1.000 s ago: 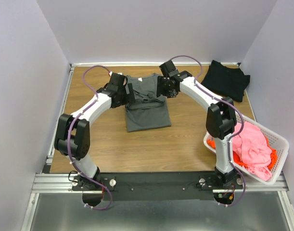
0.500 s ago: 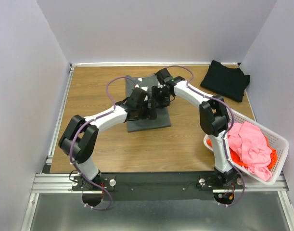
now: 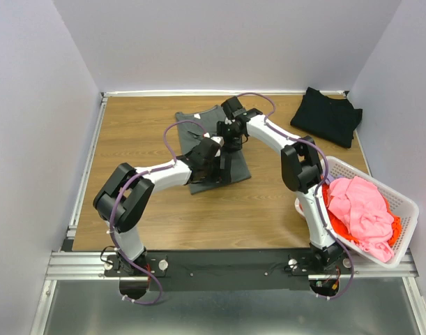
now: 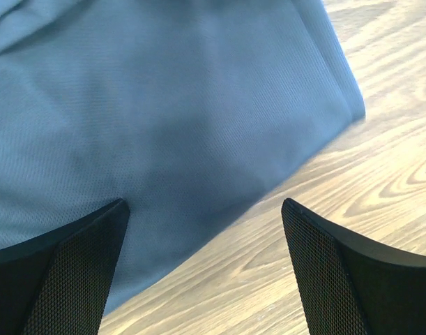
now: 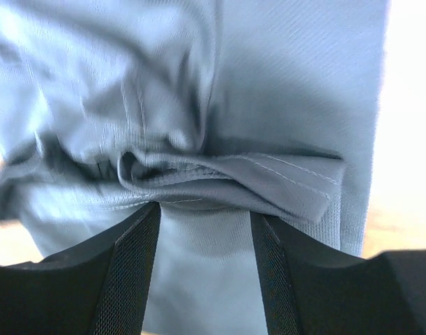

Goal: Fold and stack the t-shirts
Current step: Fold the tshirt

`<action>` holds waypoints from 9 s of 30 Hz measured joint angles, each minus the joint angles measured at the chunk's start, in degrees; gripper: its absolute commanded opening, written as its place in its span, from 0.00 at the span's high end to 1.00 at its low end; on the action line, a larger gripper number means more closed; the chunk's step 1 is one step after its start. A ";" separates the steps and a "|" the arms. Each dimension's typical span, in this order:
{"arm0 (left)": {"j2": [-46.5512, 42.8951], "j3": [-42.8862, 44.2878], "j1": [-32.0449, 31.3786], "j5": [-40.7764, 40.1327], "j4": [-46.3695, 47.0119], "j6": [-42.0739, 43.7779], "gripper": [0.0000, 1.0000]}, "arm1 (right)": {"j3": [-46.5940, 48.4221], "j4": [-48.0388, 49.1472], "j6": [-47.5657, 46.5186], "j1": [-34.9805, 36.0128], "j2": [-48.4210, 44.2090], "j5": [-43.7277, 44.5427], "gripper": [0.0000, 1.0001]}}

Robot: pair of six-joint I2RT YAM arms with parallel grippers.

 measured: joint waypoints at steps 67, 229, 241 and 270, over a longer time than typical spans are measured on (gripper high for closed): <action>-3.85 -1.97 0.44 -3.91 -4.20 0.74 0.02 | -51.43 13.53 6.91 -0.15 -32.26 3.08 0.85; -50.86 -10.99 -17.25 15.91 -34.21 -17.79 1.00 | -41.38 -29.57 -2.12 0.37 -60.85 -13.27 0.98; -52.46 -8.92 -20.90 17.40 -39.43 -21.66 1.00 | -41.18 -33.40 -0.42 0.61 -62.53 -17.31 0.98; -56.96 -17.42 -20.61 1.46 -31.82 -37.05 1.00 | -38.84 -18.18 12.24 0.61 -56.83 0.42 0.98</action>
